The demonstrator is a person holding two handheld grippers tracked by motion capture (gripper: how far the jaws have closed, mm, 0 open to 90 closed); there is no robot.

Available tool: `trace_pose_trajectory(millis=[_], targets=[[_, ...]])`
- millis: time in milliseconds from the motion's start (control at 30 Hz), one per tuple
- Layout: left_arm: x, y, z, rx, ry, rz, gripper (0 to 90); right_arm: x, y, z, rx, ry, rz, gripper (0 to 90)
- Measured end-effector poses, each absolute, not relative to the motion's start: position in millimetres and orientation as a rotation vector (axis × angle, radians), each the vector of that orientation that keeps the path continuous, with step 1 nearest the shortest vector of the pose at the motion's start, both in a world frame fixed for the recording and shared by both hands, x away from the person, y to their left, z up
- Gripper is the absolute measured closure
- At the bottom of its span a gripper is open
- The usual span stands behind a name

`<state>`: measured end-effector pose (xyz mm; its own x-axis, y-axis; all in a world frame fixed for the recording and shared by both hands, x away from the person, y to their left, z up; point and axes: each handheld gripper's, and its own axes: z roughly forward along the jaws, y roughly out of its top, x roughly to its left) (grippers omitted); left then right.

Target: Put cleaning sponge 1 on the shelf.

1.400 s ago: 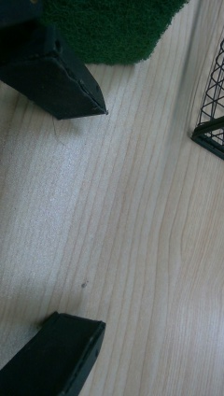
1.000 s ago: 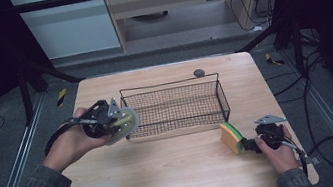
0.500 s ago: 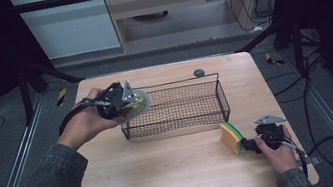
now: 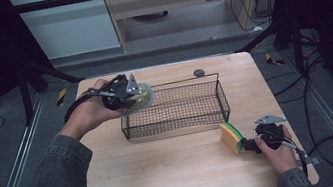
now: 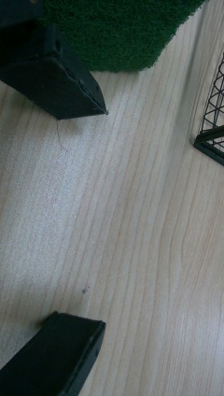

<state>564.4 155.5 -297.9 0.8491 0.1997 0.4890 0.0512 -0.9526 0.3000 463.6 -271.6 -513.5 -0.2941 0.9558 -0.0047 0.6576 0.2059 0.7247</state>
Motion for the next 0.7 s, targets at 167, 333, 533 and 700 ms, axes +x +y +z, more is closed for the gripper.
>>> trace_pose_trajectory(millis=[167,333,533,700], targets=[[570,149,-302,2.773,0.166,0.777,70.6,464,-272,-514,1.491,2.031,0.866,0.5],[570,147,-307,2.805,0.145,0.789,70.6,464,-272,-514,1.492,2.031,0.866,0.6],[571,148,-309,2.805,0.143,0.796,70.6,464,-272,-514,1.490,2.032,0.867,0.5],[570,144,-313,2.810,0.118,0.790,70.6,465,-272,-514,1.487,2.036,0.863,0.5]])
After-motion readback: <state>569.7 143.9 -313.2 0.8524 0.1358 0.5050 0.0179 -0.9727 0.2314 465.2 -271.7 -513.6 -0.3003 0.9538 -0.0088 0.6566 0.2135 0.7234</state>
